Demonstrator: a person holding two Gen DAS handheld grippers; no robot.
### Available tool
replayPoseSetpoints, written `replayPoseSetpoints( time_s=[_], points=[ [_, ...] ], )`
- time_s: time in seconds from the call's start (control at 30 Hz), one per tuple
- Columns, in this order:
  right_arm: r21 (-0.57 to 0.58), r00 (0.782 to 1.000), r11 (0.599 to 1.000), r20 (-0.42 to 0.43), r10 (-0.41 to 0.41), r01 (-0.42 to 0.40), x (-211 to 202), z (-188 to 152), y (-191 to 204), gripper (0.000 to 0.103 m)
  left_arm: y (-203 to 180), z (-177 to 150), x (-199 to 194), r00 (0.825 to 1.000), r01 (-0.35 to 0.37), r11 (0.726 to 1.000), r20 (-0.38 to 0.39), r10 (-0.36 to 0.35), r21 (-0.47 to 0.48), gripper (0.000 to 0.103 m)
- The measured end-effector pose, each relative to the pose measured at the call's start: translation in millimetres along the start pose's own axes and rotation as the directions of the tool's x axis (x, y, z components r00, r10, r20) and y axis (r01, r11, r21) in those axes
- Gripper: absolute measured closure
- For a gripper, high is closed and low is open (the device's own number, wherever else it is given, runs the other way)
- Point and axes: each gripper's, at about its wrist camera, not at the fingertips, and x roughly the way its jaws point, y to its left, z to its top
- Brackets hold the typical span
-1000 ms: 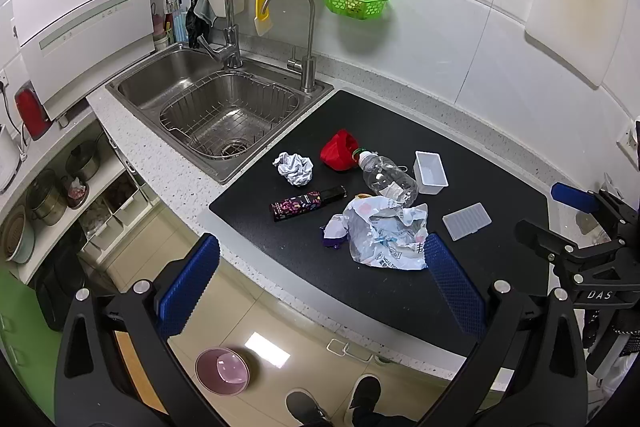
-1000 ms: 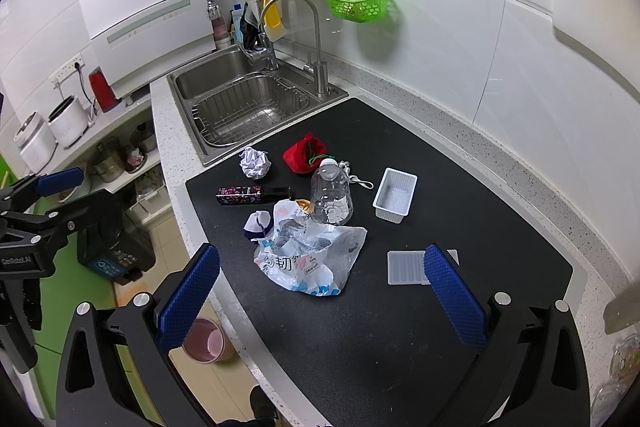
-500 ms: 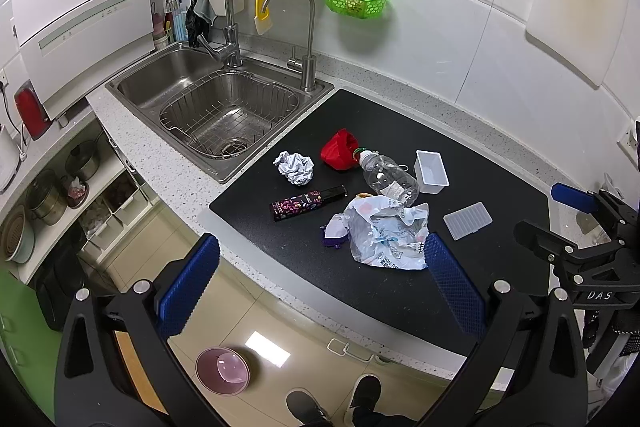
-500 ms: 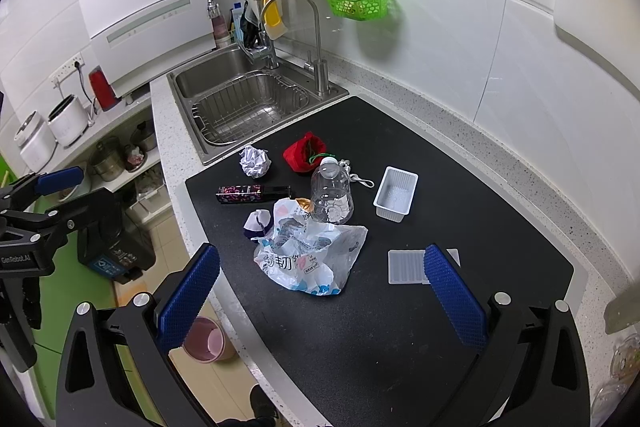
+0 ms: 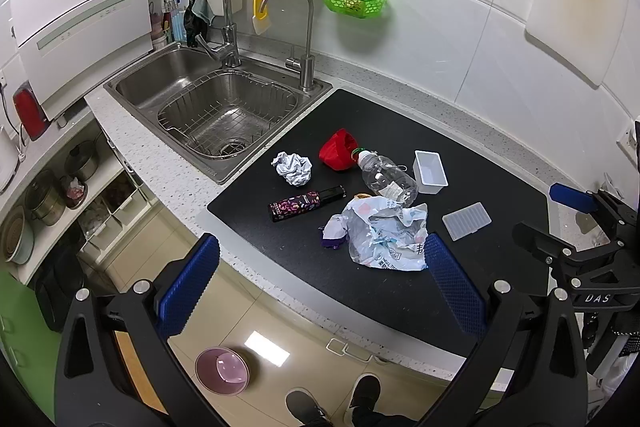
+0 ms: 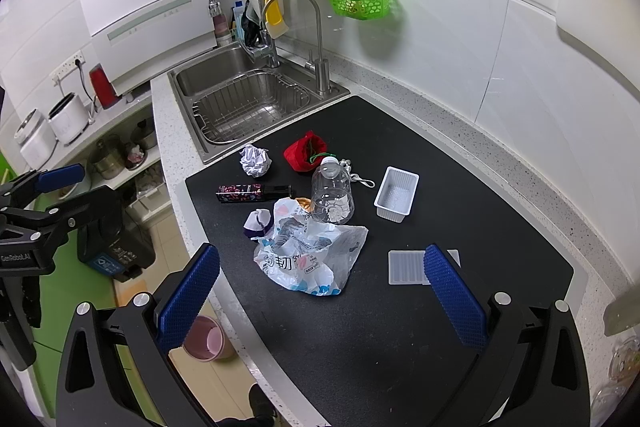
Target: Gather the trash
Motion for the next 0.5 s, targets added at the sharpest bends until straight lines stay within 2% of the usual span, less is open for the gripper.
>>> replayPoseSetpoints(
  time_s=[0.3,0.5],
  points=[
    [0.001,1.0,1.0,-0.005,-0.001,0.001,6.1,-2.1,-1.6,0.005,-2.2,-0.2,4.6,1.0,0.001,1.0,-0.003,-0.001,-0.003,0.003],
    [0.008,1.0,1.0,-0.019,-0.003,0.003,11.8,-5.6,-4.9,0.005,3.1,2.2,31.6,0.999,-0.015,1.0,-0.036,0.015,-0.01,0.003]
  ],
)
